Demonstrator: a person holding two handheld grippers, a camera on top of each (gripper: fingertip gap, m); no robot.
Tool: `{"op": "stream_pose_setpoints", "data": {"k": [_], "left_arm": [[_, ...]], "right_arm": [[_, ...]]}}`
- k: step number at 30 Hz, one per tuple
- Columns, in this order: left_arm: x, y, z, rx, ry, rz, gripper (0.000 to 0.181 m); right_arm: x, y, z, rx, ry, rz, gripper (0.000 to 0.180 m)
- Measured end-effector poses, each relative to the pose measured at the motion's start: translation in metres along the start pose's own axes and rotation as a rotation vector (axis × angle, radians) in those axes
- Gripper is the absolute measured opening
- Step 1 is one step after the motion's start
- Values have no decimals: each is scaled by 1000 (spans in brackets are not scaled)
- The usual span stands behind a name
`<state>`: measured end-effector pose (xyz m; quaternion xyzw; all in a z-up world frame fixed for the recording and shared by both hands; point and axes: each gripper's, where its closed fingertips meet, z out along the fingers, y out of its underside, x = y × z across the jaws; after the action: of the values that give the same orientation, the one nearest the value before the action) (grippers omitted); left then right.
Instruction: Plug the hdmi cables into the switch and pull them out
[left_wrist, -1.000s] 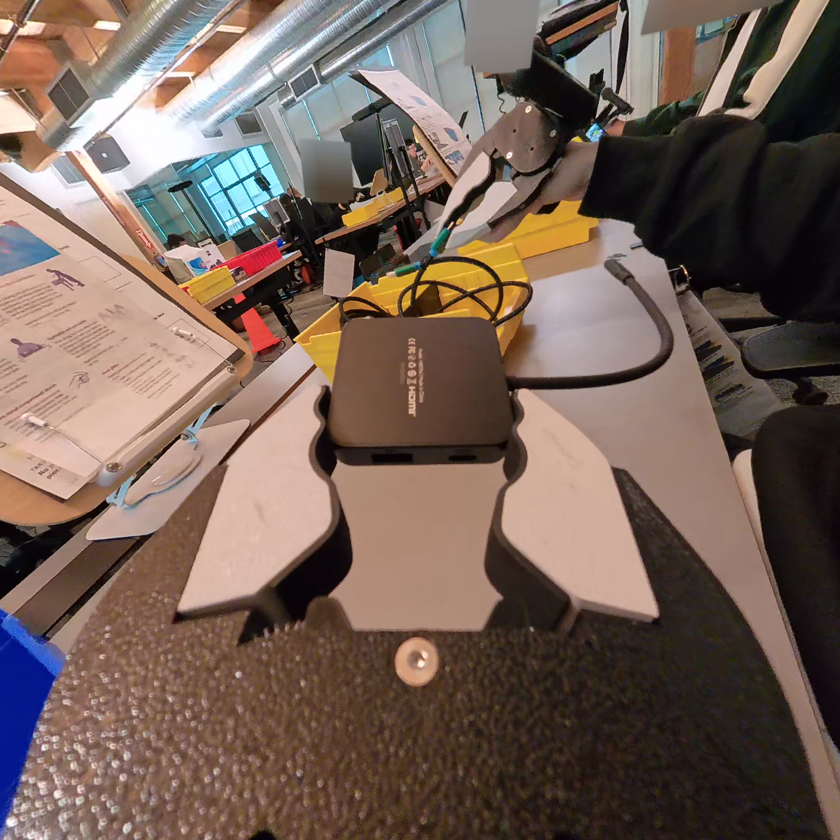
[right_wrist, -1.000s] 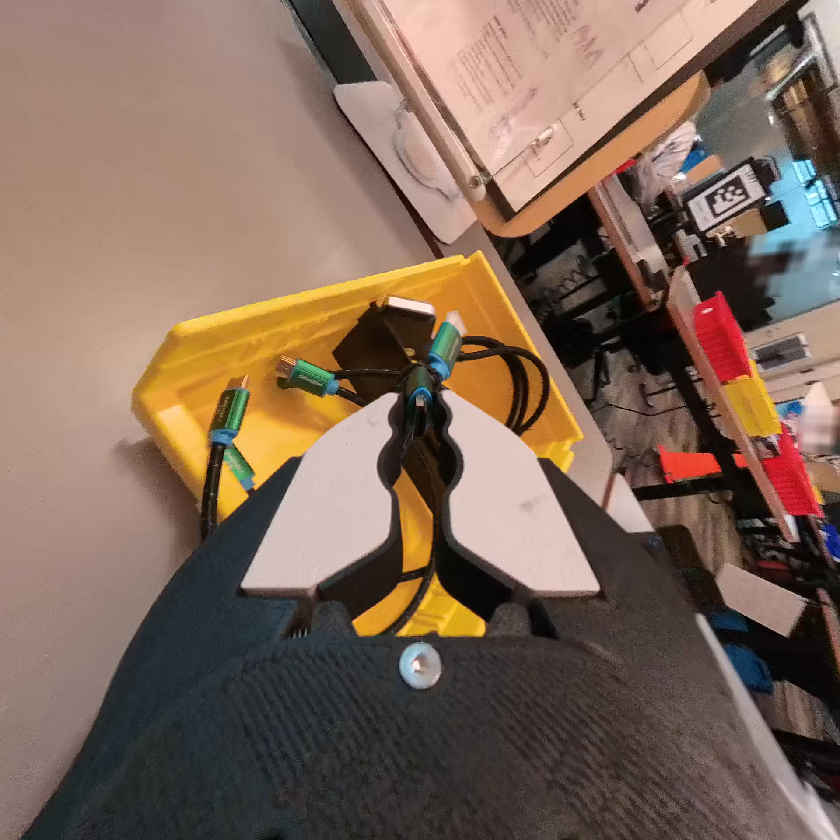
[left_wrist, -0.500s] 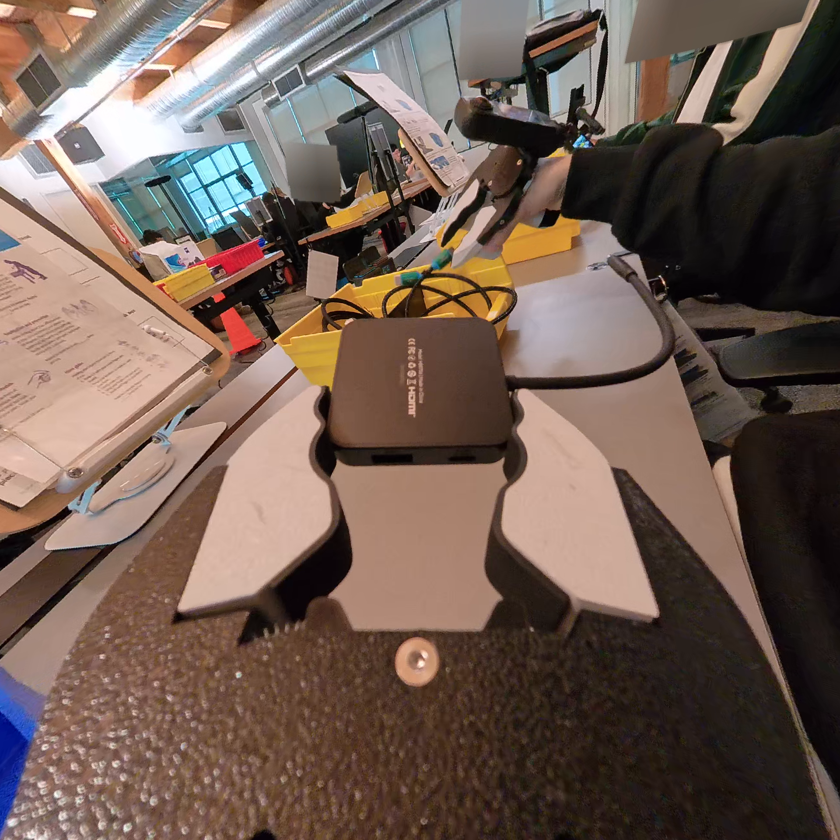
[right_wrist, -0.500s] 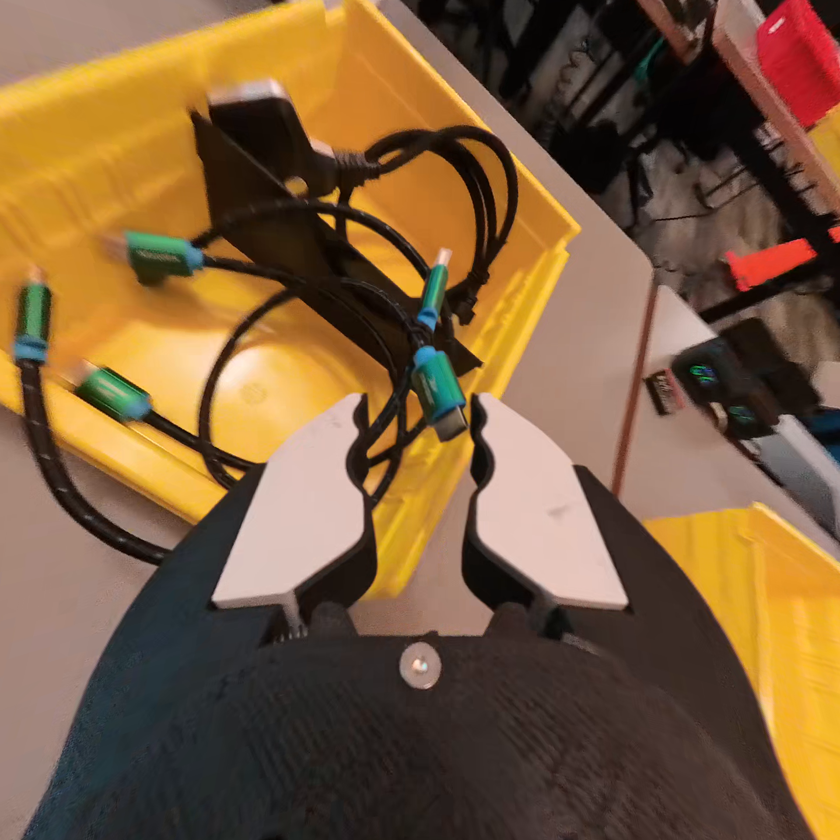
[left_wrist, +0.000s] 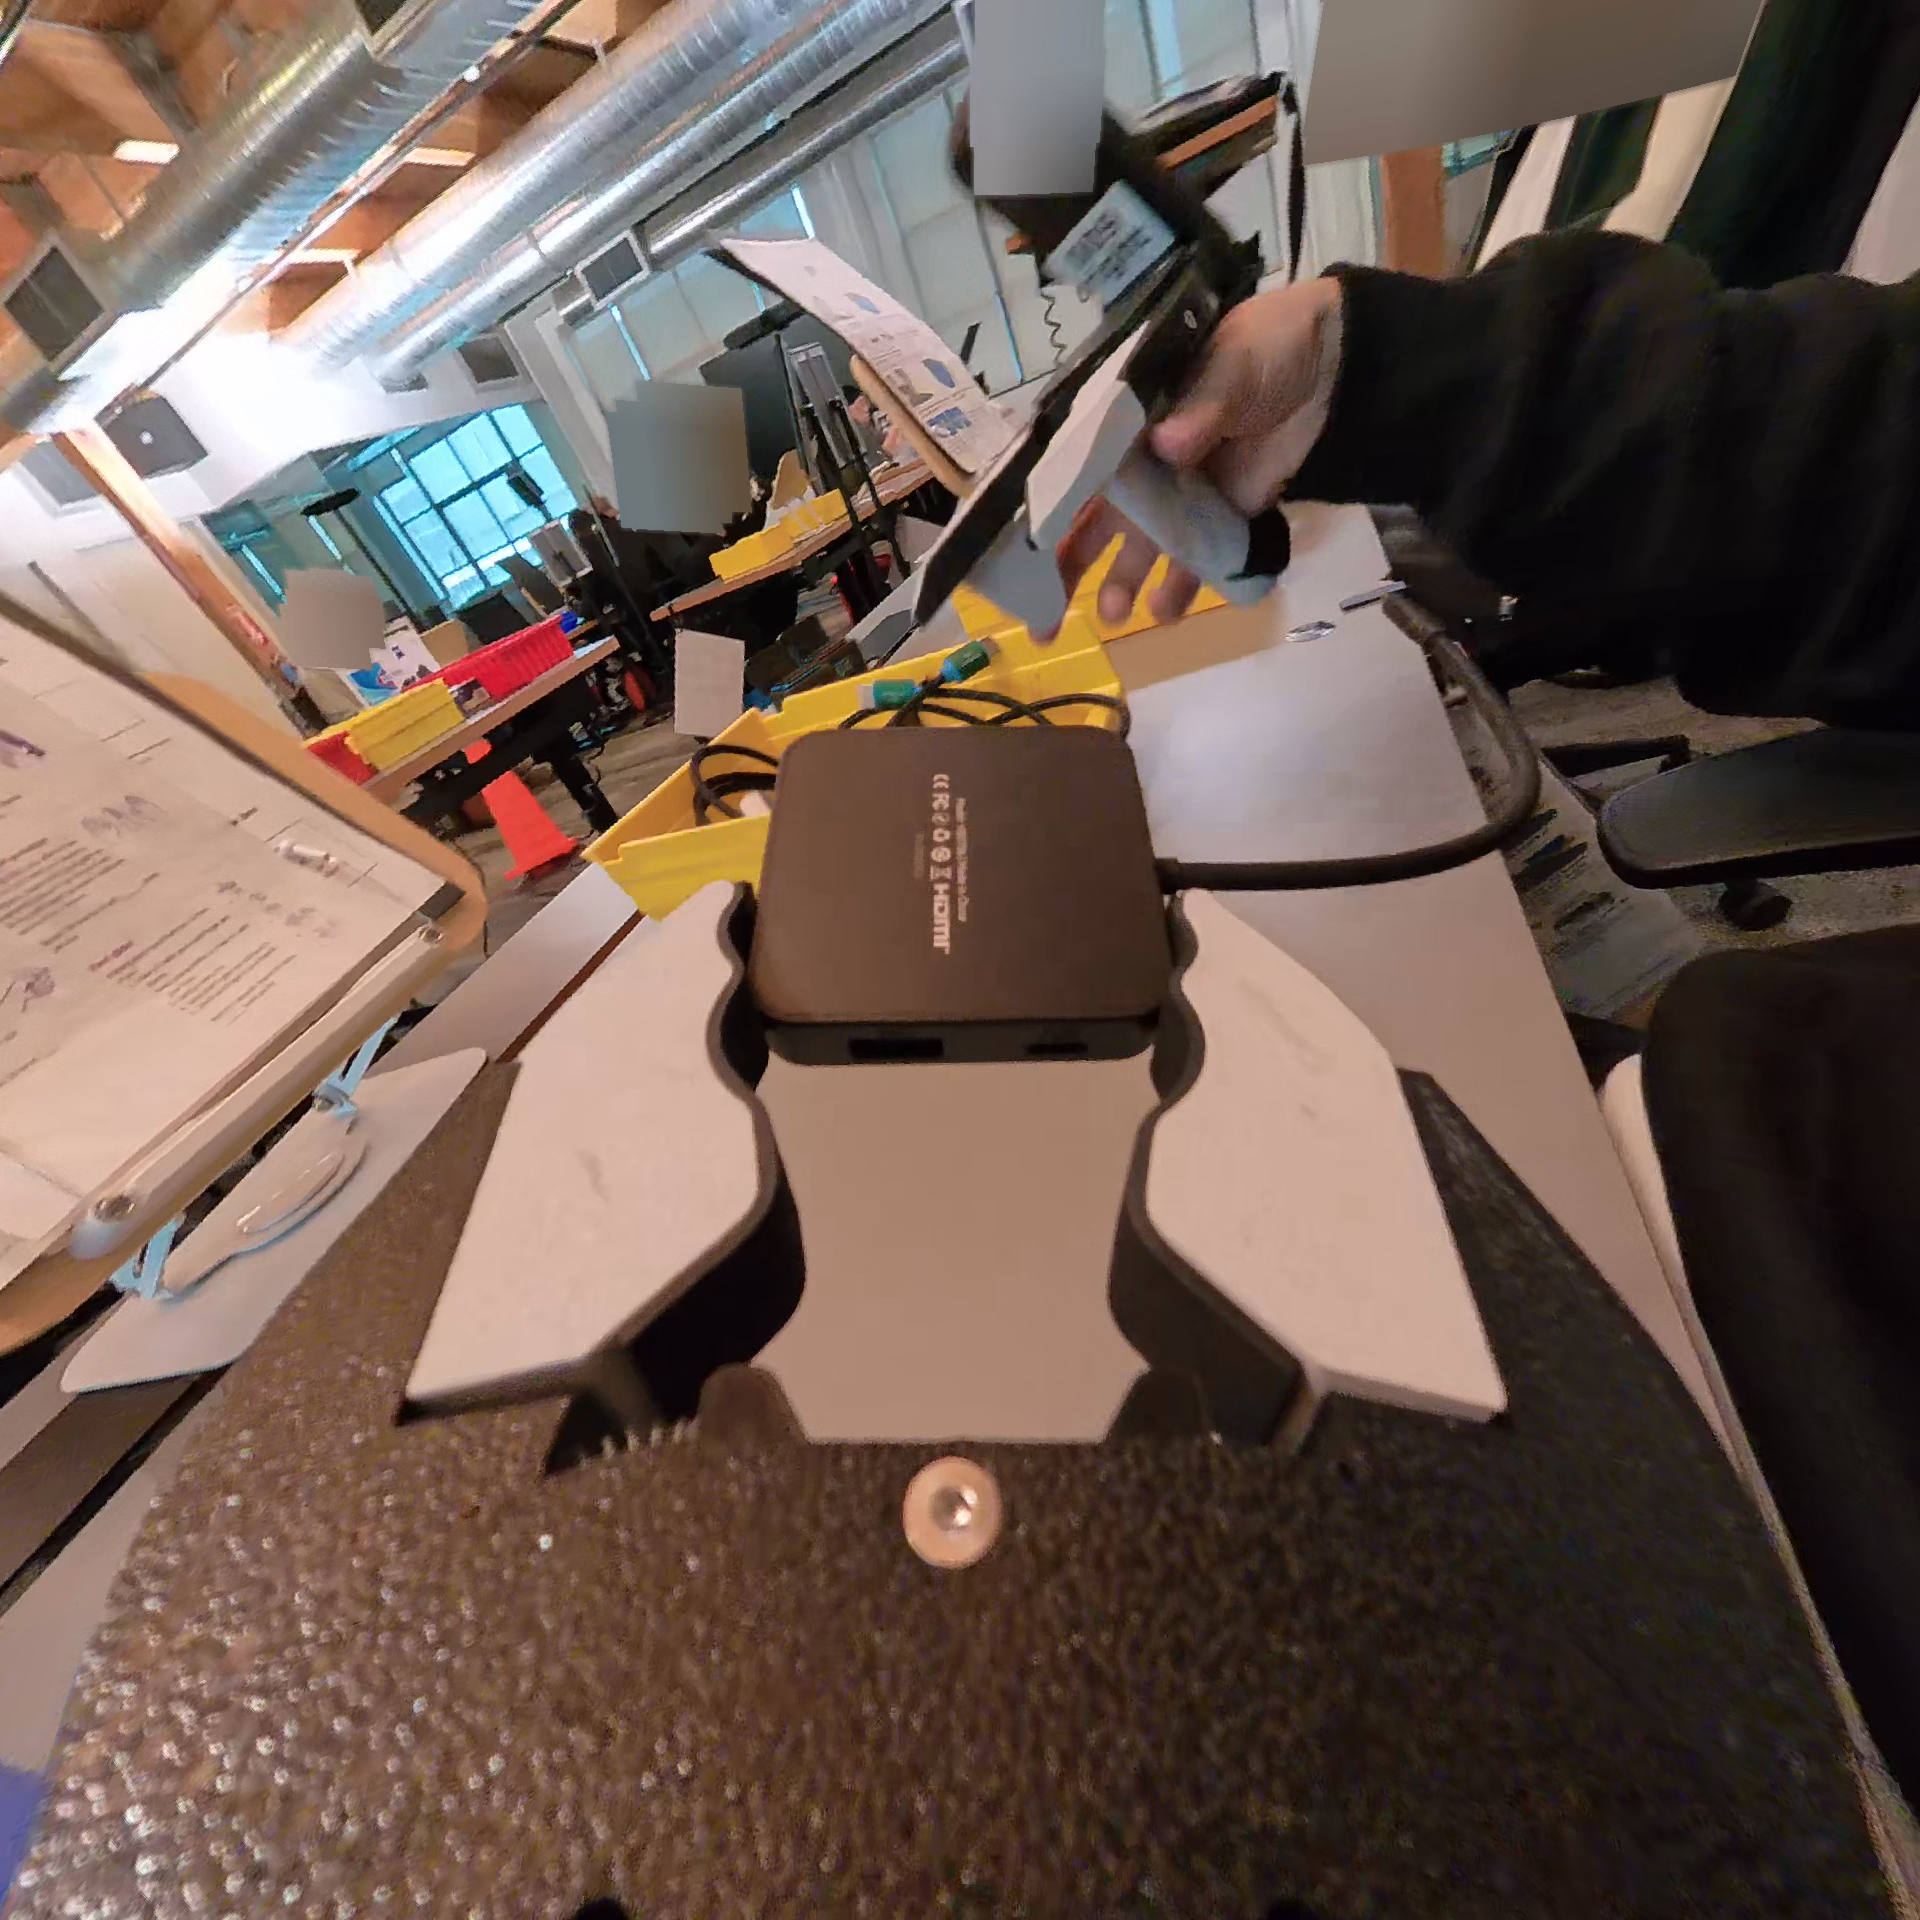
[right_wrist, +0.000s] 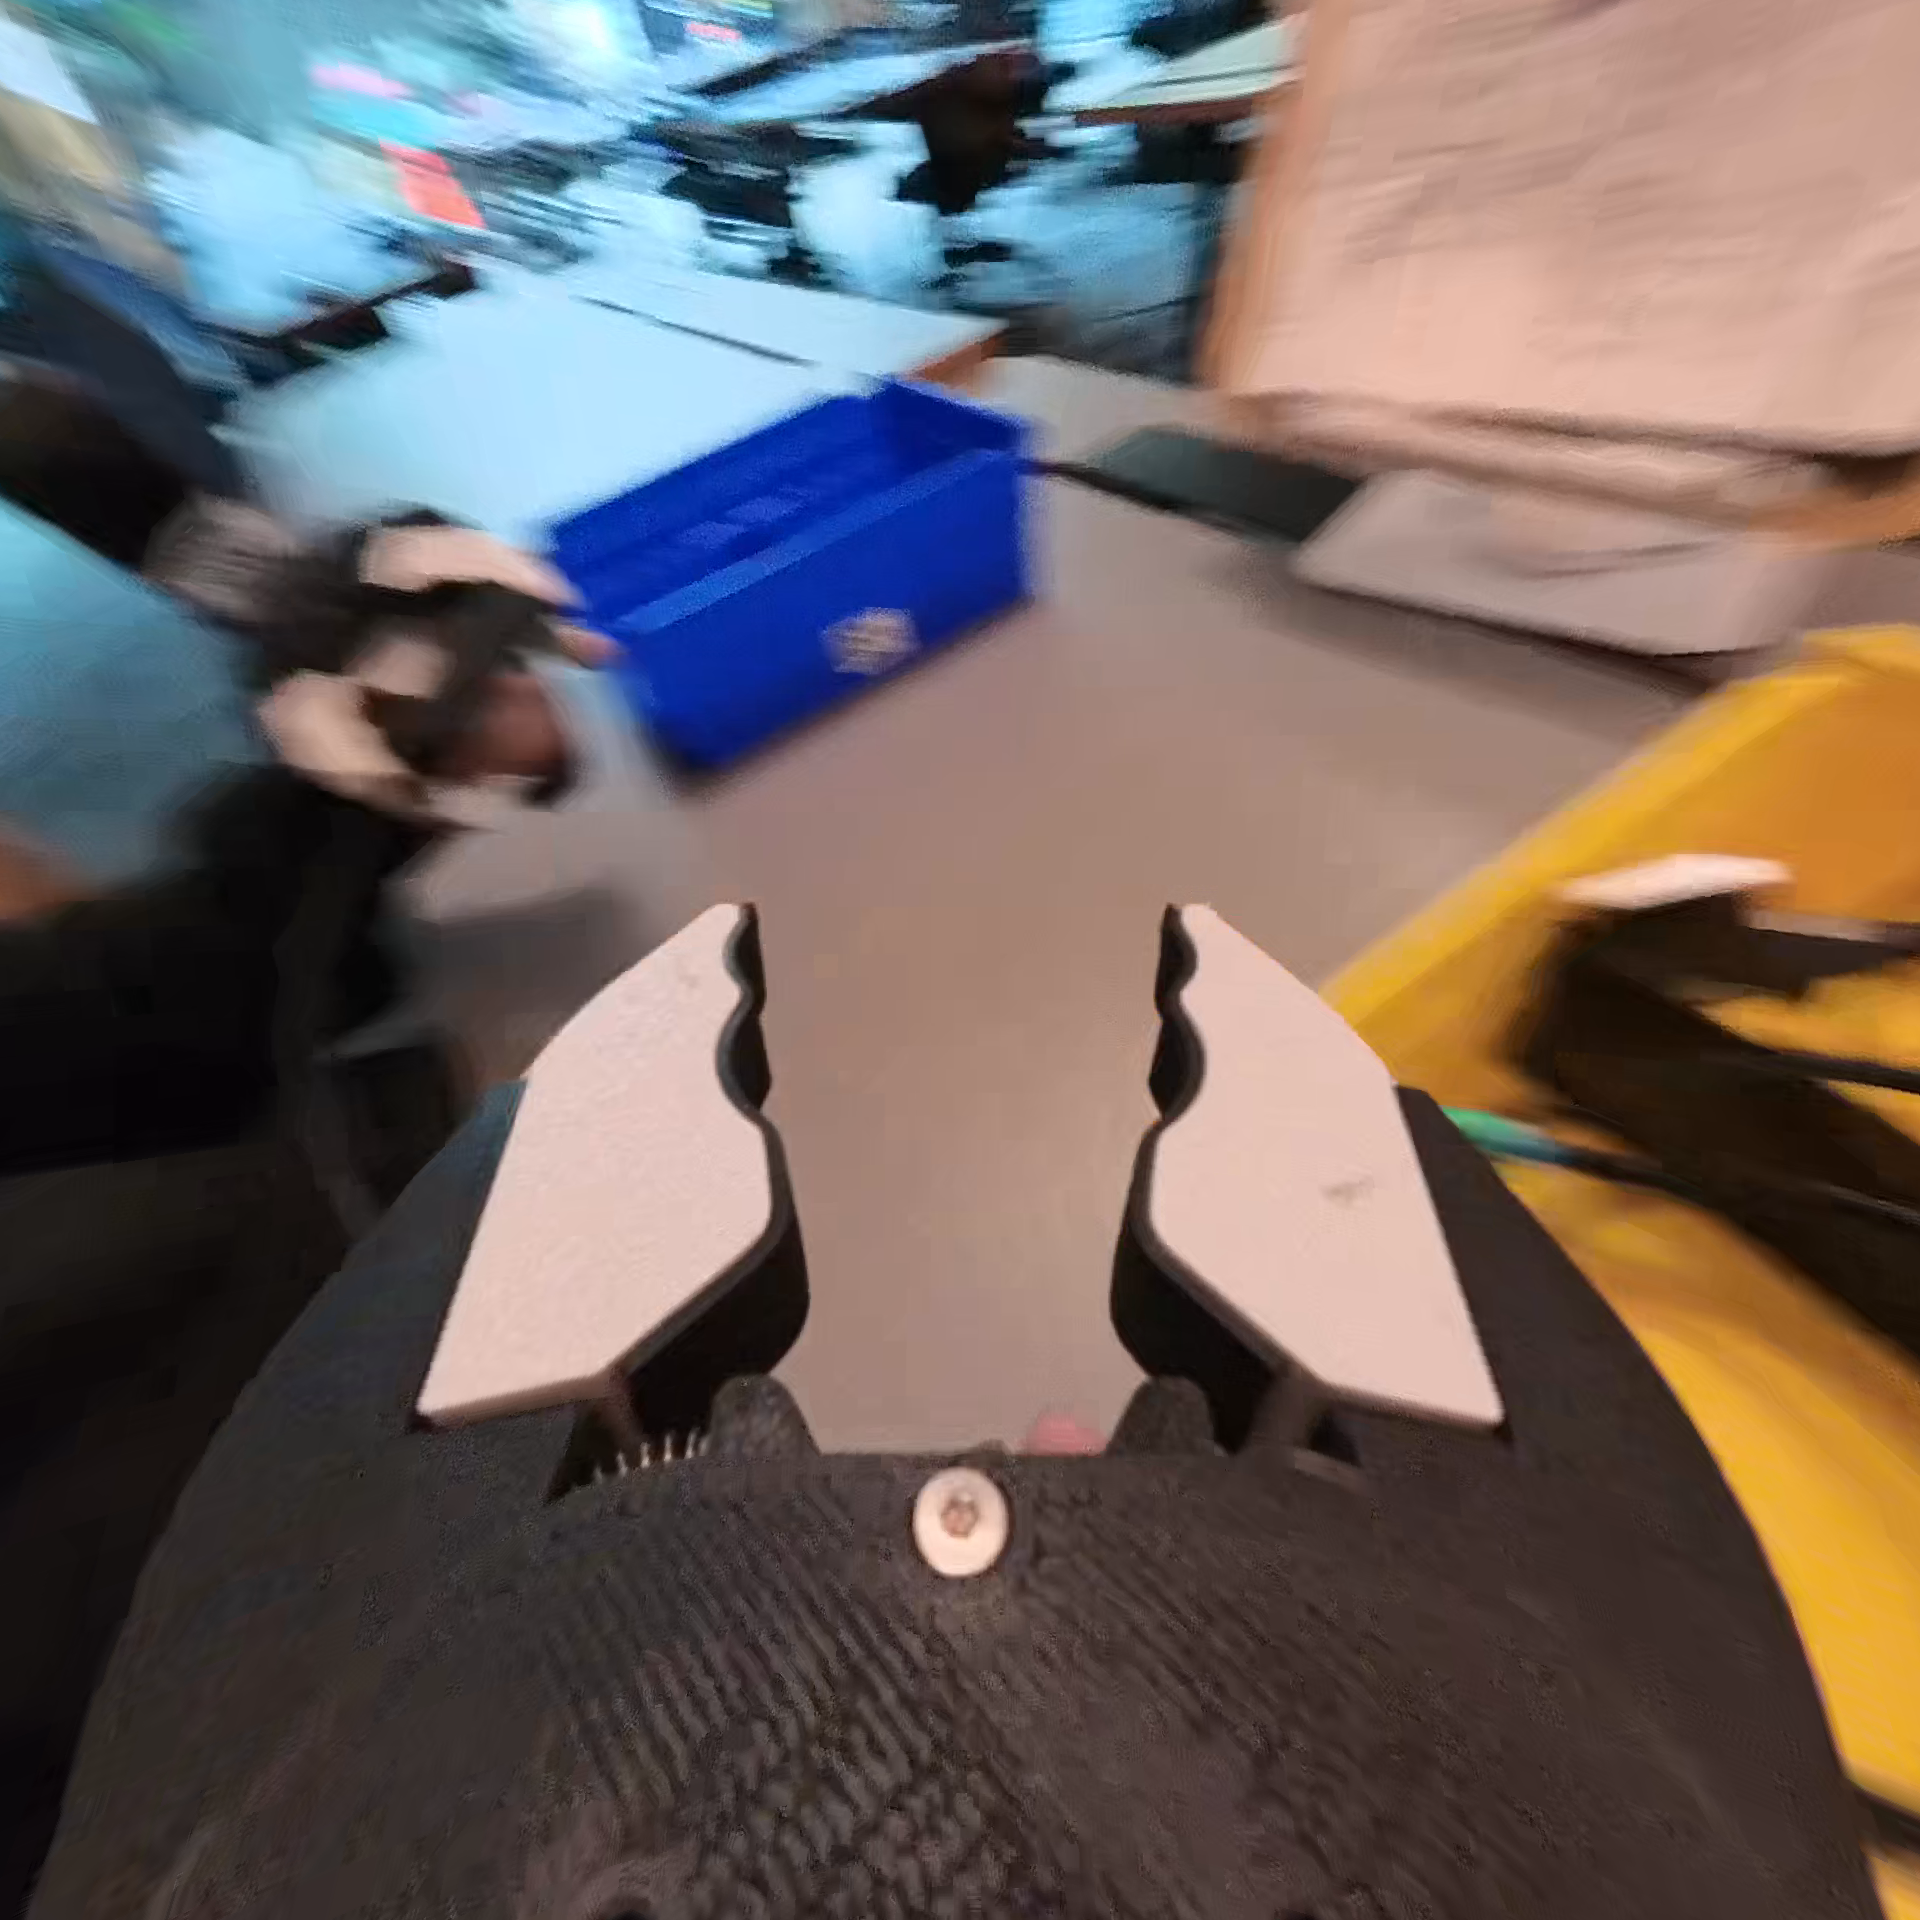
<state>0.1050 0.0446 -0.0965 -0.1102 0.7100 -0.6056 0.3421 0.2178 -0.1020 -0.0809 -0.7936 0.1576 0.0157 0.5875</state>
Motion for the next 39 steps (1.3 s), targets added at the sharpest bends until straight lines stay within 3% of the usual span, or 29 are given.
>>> {"op": "stream_pose_setpoints", "data": {"k": [3, 6, 9, 12, 13, 14, 18, 22, 24, 27, 31, 35, 39], "left_arm": [[13, -4, 7, 6, 41, 48, 73], [21, -5, 14, -8, 39, 126, 73], [17, 0, 19, -58, -30, 227, 73], [13, 5, 23, -107, -100, 353, 73], [12, 7, 25, -121, -123, 385, 73], [9, 9, 25, -135, -149, 403, 73], [-3, 26, 31, -172, -221, 342, 72], [-23, 36, 22, -139, -275, 153, 74], [-32, 37, 14, -115, -293, 85, 69], [-39, 36, 9, -73, -300, 18, 63], [-38, 38, 10, -66, -282, -8, 60], [-34, 48, 9, -129, -250, 24, 60], [-34, 53, 5, -140, -221, -2, 59]], "right_arm": [[-79, 8, 46, -46, -375, 232, 75], [-133, 14, 79, -127, -602, 402, 71], [-162, 19, 104, -202, -703, 461, 58], [-174, 25, 122, -270, -709, 394, 51], [-173, 28, 126, -289, -691, 337, 26], [-169, 30, 130, -299, -662, 259, 15], [-137, 38, 135, -443, -520, 69, 15], [-27, 2, 115, -517, -21, -189, 15], [52, -30, 80, -572, 311, -376, 14], [143, -55, 28, -727, 591, -580, 15], [209, -35, 2, -974, 625, -753, 15], [239, -8, 11, -1109, 602, -753, 15], [262, 18, -10, -1484, 560, -841, 15]]}}
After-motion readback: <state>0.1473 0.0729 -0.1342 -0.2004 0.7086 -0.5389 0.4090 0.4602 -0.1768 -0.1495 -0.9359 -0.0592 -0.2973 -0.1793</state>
